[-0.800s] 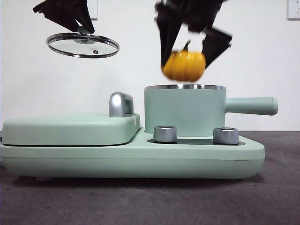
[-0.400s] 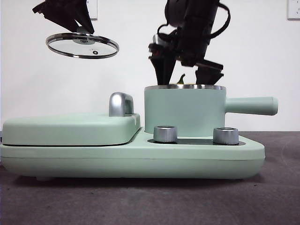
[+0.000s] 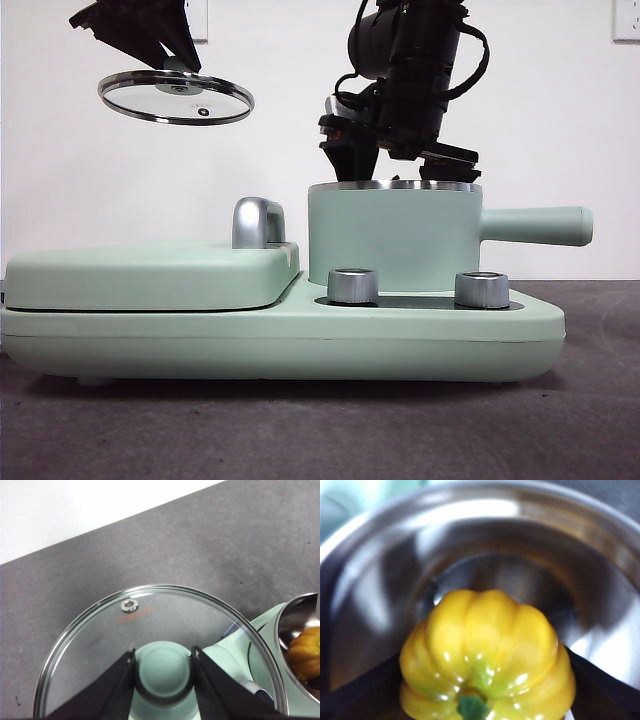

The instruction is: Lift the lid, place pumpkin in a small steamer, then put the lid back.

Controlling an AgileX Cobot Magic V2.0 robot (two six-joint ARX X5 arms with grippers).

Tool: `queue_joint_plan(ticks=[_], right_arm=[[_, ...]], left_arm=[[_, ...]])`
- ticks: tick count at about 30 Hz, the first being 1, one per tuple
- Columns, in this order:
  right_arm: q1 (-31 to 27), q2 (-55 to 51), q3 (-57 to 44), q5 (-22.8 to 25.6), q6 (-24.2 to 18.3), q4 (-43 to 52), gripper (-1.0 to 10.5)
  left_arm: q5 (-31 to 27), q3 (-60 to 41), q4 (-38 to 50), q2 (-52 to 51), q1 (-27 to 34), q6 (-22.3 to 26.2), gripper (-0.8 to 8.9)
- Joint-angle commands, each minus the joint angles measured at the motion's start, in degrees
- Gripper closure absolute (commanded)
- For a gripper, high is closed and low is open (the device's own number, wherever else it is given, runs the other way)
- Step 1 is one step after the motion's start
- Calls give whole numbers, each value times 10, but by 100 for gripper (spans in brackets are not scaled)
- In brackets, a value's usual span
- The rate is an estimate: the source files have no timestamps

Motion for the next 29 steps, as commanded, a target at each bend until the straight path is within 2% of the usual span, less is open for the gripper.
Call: queue_joint_plan(ticks=[1, 14, 23, 29], right_arm=[[5, 23, 17, 3, -8, -3, 648], [9, 24, 17, 12, -8, -4, 646], [12, 24, 17, 12, -8, -10, 492], [12, 24, 17, 12, -8, -9, 457]], left_arm=[[1, 23, 14, -7, -1, -2, 696], [1, 23, 14, -7, -1, -3, 696], [1, 23, 14, -7, -1, -3, 696], [1, 23, 15, -7, -1, -3, 696]])
